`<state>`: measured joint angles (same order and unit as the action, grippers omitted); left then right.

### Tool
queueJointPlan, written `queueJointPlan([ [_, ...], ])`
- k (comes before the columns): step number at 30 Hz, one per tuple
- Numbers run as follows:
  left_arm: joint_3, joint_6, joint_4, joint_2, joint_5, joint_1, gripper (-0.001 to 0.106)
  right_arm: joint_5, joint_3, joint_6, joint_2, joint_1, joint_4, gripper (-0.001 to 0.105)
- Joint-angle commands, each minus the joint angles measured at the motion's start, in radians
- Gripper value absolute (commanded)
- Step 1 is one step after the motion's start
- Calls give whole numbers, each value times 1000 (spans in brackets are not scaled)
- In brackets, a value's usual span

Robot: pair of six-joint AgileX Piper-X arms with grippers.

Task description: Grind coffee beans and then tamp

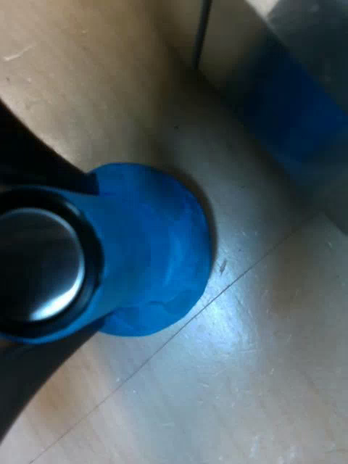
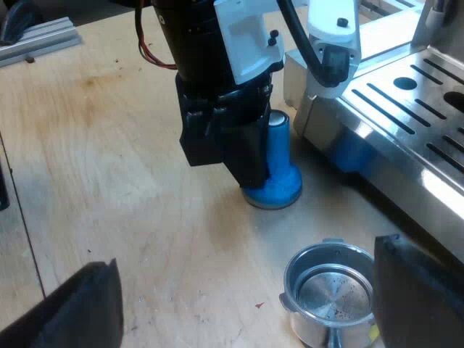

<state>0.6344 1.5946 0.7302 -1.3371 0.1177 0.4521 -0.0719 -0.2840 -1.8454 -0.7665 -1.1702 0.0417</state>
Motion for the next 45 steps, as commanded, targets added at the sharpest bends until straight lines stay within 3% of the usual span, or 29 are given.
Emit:
queueJointPlan([
  [1, 0, 0, 13, -13, -2, -2, 3, 10, -1, -14, 2, -2, 14, 72],
  [8, 0, 0, 40, -13, 18, -2, 66, 10, -1, -14, 2, -2, 14, 72],
  [12, 0, 0, 62, -13, 73, -2, 83, 10, -1, -14, 2, -2, 14, 72],
  [18, 0, 0, 106, 29, 77, -2, 85, 10, -1, 12, 2, -2, 6, 72],
  [27, 0, 6, 113, 250, 51, -2, 85, 10, -1, 17, 2, -2, 6, 72],
  [29, 0, 33, 118, 319, 43, -2, 85, 10, -1, 19, 2, -2, 6, 72],
  [33, 0, 73, 133, 427, 41, -2, 85, 10, -7, 90, 2, -2, 6, 72],
  [39, 15, 91, 168, 562, 37, -2, 85, 10, -57, 95, 2, -2, -3, 72],
  [45, 80, 90, 201, 632, -22, -2, 85, 10, -158, 95, 2, -2, -164, 72],
])
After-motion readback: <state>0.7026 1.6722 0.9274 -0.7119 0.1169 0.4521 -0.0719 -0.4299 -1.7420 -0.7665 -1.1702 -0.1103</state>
